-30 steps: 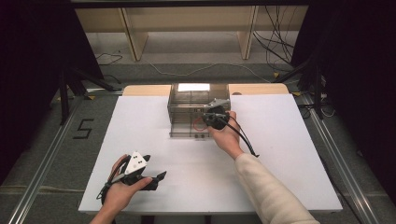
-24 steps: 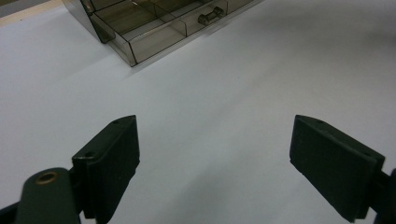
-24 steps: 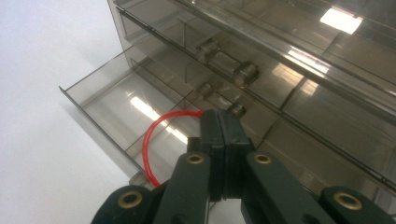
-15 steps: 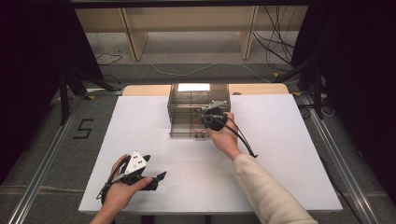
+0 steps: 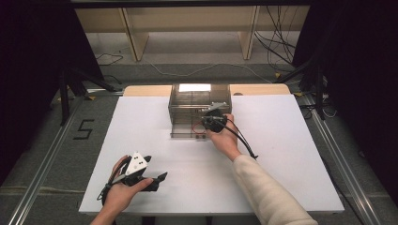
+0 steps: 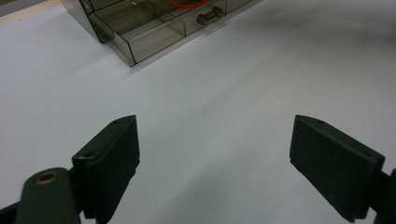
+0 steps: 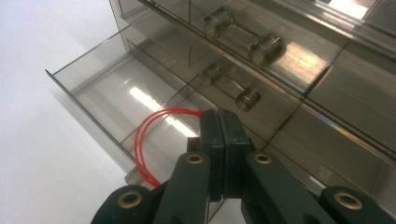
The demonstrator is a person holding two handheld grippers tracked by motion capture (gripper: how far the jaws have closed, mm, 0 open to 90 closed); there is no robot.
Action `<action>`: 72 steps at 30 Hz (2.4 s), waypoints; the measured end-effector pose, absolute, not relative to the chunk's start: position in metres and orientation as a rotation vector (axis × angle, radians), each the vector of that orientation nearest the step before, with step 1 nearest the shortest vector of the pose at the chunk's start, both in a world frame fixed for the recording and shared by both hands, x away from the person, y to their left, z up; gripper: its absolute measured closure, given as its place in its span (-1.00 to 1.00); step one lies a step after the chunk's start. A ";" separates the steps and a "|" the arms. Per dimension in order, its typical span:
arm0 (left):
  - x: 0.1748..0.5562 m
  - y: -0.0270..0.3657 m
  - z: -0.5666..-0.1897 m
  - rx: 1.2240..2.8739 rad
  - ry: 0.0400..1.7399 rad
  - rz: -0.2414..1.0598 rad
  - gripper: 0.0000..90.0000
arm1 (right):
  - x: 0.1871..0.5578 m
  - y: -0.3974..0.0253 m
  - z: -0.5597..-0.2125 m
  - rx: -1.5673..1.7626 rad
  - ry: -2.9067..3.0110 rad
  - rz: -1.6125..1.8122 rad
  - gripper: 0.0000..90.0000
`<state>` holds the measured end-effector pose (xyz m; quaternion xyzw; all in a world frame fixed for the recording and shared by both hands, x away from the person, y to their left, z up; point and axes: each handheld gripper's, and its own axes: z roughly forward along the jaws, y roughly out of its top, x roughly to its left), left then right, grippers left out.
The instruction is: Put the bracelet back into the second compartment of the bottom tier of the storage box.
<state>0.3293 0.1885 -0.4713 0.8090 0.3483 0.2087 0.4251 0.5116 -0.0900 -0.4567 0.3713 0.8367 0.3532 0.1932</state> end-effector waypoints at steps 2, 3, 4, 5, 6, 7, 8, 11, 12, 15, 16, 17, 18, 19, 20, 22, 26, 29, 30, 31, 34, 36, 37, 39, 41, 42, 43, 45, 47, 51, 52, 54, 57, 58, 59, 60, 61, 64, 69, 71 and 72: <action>0.329 0.188 -0.471 2.023 0.870 0.522 -0.65 | 0.512 -0.090 -0.458 1.041 2.346 0.986 1.00; 0.329 0.188 -0.471 2.023 0.870 0.522 -0.65 | 0.512 -0.089 -0.458 1.044 2.346 0.984 1.00; 0.329 0.188 -0.471 2.023 0.870 0.521 -0.65 | 0.512 -0.089 -0.459 1.047 2.343 0.983 1.00; 0.329 0.188 -0.471 2.023 0.870 0.521 -0.65 | 0.513 -0.090 -0.459 1.049 2.341 0.983 1.00; 0.329 0.188 -0.471 2.024 0.869 0.521 -0.65 | 0.513 -0.090 -0.459 1.055 2.335 0.987 1.00; 0.329 0.189 -0.471 2.029 0.867 0.522 -0.65 | 0.514 -0.090 -0.459 1.055 2.338 0.981 1.00; 0.329 0.188 -0.471 2.029 0.866 0.521 -0.65 | 0.514 -0.091 -0.459 1.059 2.332 0.984 1.00; 0.329 0.188 -0.471 2.029 0.866 0.521 -0.65 | 0.516 -0.093 -0.460 1.072 2.326 0.987 1.00; 0.329 0.188 -0.471 2.029 0.866 0.520 -0.65 | 0.517 -0.093 -0.460 1.078 2.324 0.982 1.00; 0.329 0.188 -0.471 2.029 0.866 0.520 -0.65 | 0.518 -0.094 -0.462 1.084 2.326 0.978 1.00; 0.329 0.188 -0.471 2.028 0.866 0.521 -0.65 | 0.518 -0.094 -0.463 1.086 2.330 0.980 1.00; 0.329 0.189 -0.471 2.029 0.867 0.520 -0.65 | 0.518 -0.093 -0.463 1.091 2.335 0.980 1.00; 0.329 0.189 -0.471 2.028 0.868 0.521 -0.65 | 0.518 -0.092 -0.464 1.090 2.334 0.986 1.00; 0.329 0.189 -0.471 2.028 0.868 0.520 -0.65 | 0.517 -0.092 -0.464 1.084 2.343 0.981 1.00; 0.329 0.188 -0.471 2.028 0.866 0.521 -0.65 | 0.517 -0.091 -0.464 1.082 2.345 0.985 1.00; 0.329 0.188 -0.471 2.028 0.866 0.521 -0.65 | 0.517 -0.090 -0.465 1.079 2.356 0.991 1.00; 0.329 0.189 -0.471 2.027 0.868 0.521 -0.65 | 0.517 -0.089 -0.467 1.083 2.381 1.005 0.88; 0.329 0.189 -0.472 2.028 0.868 0.520 -0.65 | 0.517 -0.091 -0.466 1.102 2.381 1.021 0.77; 0.329 0.188 -0.472 2.028 0.868 0.520 -0.65 | 0.518 -0.092 -0.465 1.110 2.384 1.031 0.74; 0.329 0.188 -0.472 2.028 0.868 0.520 -0.65 | 0.517 -0.093 -0.464 1.116 2.385 1.037 0.70; 0.330 0.188 -0.472 2.028 0.868 0.521 -0.65 | 0.516 -0.095 -0.461 1.122 2.393 1.041 0.58; 0.329 0.188 -0.472 2.028 0.868 0.520 -0.65 | 0.515 -0.096 -0.459 1.127 2.392 1.046 0.51; 0.329 0.188 -0.472 2.028 0.869 0.521 -0.65 | 0.514 -0.097 -0.458 1.133 2.397 1.040 0.47; 0.329 0.188 -0.472 2.029 0.869 0.520 -0.65 | 0.513 -0.098 -0.456 1.136 2.397 1.044 0.36; 0.329 0.188 -0.472 2.029 0.870 0.520 -0.65 | 0.511 -0.100 -0.453 1.153 2.400 1.038 0.23; 0.329 0.188 -0.472 2.028 0.871 0.521 -0.65 | 0.510 -0.102 -0.451 1.163 2.398 1.040 0.18; 0.329 0.188 -0.472 2.028 0.871 0.520 -0.65 | 0.509 -0.104 -0.450 1.161 2.394 1.046 0.14; 0.329 0.188 -0.472 2.027 0.874 0.521 -0.65 | 0.507 -0.108 -0.446 1.165 2.384 1.064 0.03; 0.329 0.188 -0.472 2.027 0.874 0.522 -0.65 | 0.505 -0.112 -0.443 1.165 2.399 1.059 -0.13; 0.329 0.189 -0.472 2.028 0.875 0.524 -0.65 | 0.498 -0.125 -0.437 1.168 2.407 1.061 -0.33; 0.329 0.189 -0.472 2.026 0.875 0.525 -0.65 | 0.496 -0.128 -0.436 1.171 2.404 1.063 -0.37; 0.329 0.189 -0.472 2.025 0.877 0.524 -0.65 | 0.492 -0.137 -0.433 1.157 2.403 1.069 -0.44; 0.329 0.189 -0.472 2.025 0.877 0.527 -0.65 | 0.483 -0.154 -0.430 1.153 2.383 1.095 -0.49; 0.329 0.189 -0.472 2.024 0.880 0.525 -0.65 | 0.480 -0.160 -0.429 1.152 2.385 1.098 -0.51; 0.329 0.189 -0.473 2.024 0.881 0.525 -0.65 | 0.477 -0.165 -0.429 1.166 2.386 1.105 -0.51; 0.329 0.189 -0.472 2.025 0.881 0.526 -0.65 | 0.474 -0.170 -0.429 1.158 2.384 1.112 -0.51; 0.329 0.189 -0.472 2.024 0.881 0.526 -0.65 | 0.470 -0.175 -0.429 1.159 2.384 1.109 -0.52; 0.329 0.189 -0.473 2.021 0.885 0.526 -0.65 | 0.460 -0.189 -0.428 1.144 2.374 1.110 -0.52; 0.329 0.189 -0.473 2.025 0.884 0.525 -0.65 | 0.439 -0.217 -0.429 1.160 2.361 1.117 -0.53; 0.328 0.189 -0.473 2.023 0.886 0.524 -0.65 | 0.429 -0.230 -0.431 1.167 2.351 1.116 -0.53; 0.328 0.189 -0.474 2.023 0.886 0.521 -0.65 | 0.424 -0.237 -0.433 1.184 2.342 1.126 -0.53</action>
